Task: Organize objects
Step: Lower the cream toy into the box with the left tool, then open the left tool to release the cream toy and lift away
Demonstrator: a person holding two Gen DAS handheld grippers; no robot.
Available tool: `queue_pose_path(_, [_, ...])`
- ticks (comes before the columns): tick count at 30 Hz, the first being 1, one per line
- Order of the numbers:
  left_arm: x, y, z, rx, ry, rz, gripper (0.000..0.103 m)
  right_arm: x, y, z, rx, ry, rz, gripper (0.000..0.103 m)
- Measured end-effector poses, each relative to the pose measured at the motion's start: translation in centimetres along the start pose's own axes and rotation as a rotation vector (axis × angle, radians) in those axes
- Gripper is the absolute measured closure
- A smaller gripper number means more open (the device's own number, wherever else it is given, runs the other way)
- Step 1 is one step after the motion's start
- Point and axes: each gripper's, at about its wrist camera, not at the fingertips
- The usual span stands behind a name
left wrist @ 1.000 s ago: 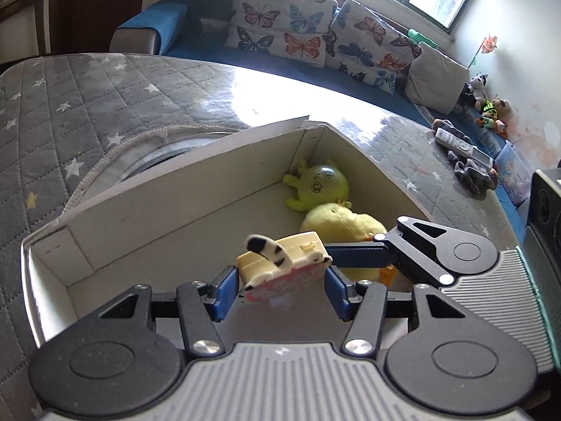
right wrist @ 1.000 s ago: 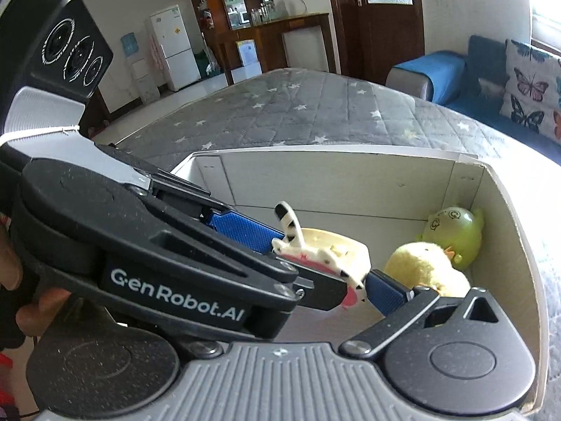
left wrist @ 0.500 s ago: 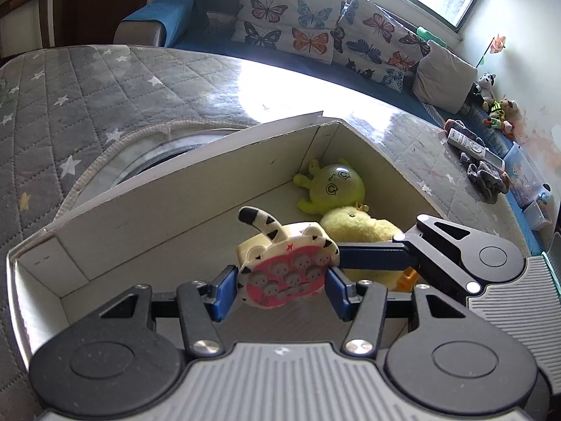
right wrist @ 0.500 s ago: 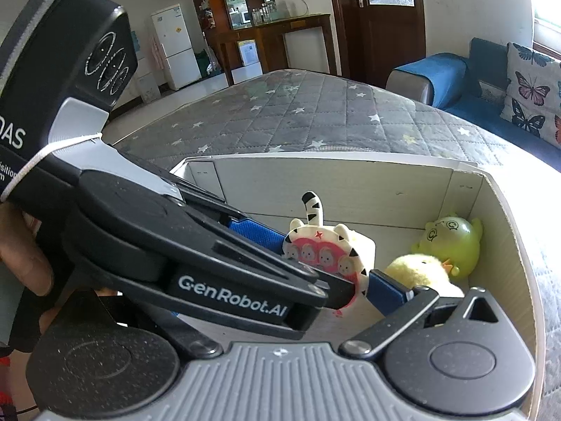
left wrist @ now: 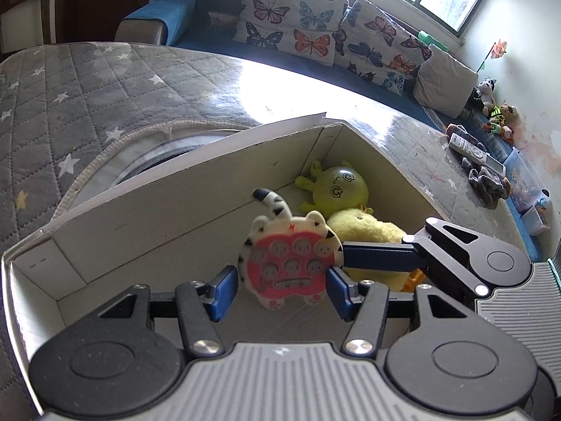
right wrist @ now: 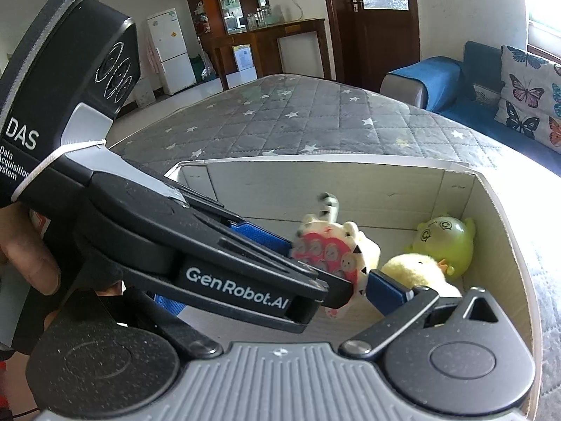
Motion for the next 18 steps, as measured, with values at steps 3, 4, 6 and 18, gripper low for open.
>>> queue_pose_path(3, [0.0,0.0,0.0,-0.002,-0.001,-0.002,0.0,0.0,0.1,-0.1,0.001,-0.002,-0.003,0.0])
queue_pose_path(4, [0.0,0.0,0.1,-0.004,0.0,-0.002,0.0,0.1,0.1,-0.1,0.0,-0.002,-0.003,0.0])
queue_pose_path(6, [0.1,0.0,0.1,-0.009,0.003,-0.003,0.0,0.1,0.2,0.0,0.002,-0.002,-0.003,0.0])
queue_pose_path(18, [0.7,1.0,-0.5,-0.009,-0.004,-0.032,0.0,0.2,1.2,0.2,0.029,0.002,-0.022,0.0])
Point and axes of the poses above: each gripper's, at about its wrist camera, not at the fingertips, and y roughly against the way its jaws point, z to its left, x to its underside, and after that the axes turned 13 degrees about y, right-handed
